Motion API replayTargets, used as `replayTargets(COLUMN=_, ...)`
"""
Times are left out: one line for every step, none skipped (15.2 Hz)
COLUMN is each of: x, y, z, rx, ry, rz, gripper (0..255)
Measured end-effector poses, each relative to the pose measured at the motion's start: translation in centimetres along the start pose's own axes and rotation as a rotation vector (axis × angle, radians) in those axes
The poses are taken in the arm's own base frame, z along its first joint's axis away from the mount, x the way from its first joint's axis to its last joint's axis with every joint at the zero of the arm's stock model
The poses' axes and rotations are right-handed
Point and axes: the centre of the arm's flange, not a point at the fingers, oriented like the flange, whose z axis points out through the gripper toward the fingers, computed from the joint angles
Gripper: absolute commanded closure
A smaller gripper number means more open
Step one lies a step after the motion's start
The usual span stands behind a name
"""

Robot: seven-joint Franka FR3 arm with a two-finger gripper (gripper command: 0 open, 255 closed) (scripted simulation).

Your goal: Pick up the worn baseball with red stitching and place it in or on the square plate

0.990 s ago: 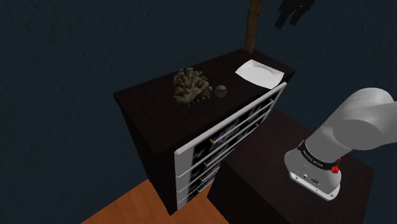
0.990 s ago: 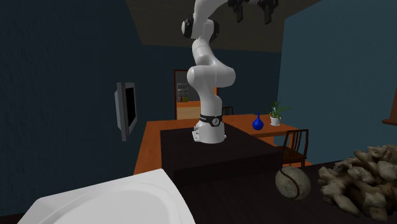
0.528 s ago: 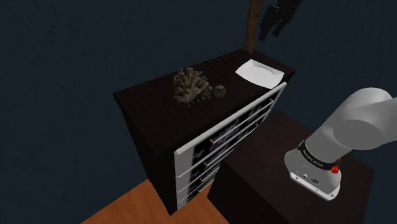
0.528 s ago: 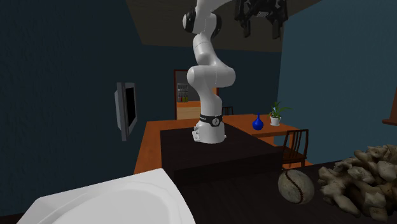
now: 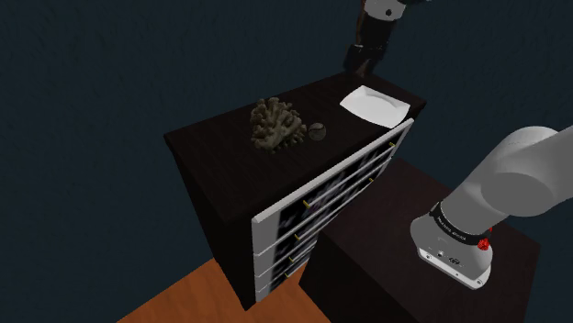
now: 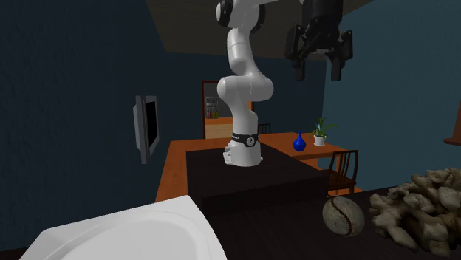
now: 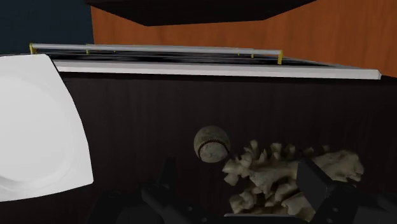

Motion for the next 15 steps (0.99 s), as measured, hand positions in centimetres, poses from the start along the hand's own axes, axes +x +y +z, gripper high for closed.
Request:
replayTargets(x=0.7, y=-0.1, z=1.0, rx=-0.001, ry=-0.009, rz=-0.001, gripper=0)
replayTargets(x=1.5, y=0.0, z=2.1, rx=-0.002, ry=-0.018, rz=-0.003, gripper=0)
replayTargets(x=2.0, y=0.0, z=3.2, rx=-0.003, ry=-0.028, rz=-0.005, gripper=0)
replayTargets(x=2.9, y=0.0, z=4.4, rx=-0.004, ry=-0.036, rz=-0.006, gripper=0)
replayTargets(x=3.8, y=0.0, z=5.4, rx=-0.004, ry=-0.046, rz=-0.008, gripper=0)
replayTargets(x=4.3, y=0.0, z=6.8, rx=-0.006, ry=-0.056, rz=-0.009, gripper=0)
replayTargets(x=5.2, y=0.1, z=8.2, rx=-0.007, ry=-0.065, rz=-0.011, gripper=0)
replayTargets(x=6.2, y=-0.1, z=9.3, rx=-0.008, ry=-0.074, rz=-0.012, gripper=0)
replayTargets(x=6.6, y=0.0, z=10.5, rx=-0.009, ry=-0.084, rz=-0.014, gripper=0)
replayTargets(x=7.2, y=0.1, z=11.7, rx=-0.010, ry=-0.093, rz=-0.015, gripper=0)
replayTargets(x=7.7, y=-0.1, z=12.9, rx=-0.010, ry=-0.102, rz=-0.017, gripper=0)
replayTargets(x=8.3, y=0.1, z=14.2, rx=-0.011, ry=-0.112, rz=-0.019, gripper=0)
replayTargets(x=8.9, y=-0.1, z=15.4, rx=-0.013, ry=-0.121, rz=-0.020, gripper=0)
replayTargets(x=9.6, y=0.1, z=16.5, rx=-0.013, ry=-0.130, rz=-0.022, gripper=0)
replayTargets(x=10.3, y=0.1, z=17.9, rx=-0.014, ry=-0.140, rz=-0.023, gripper=0)
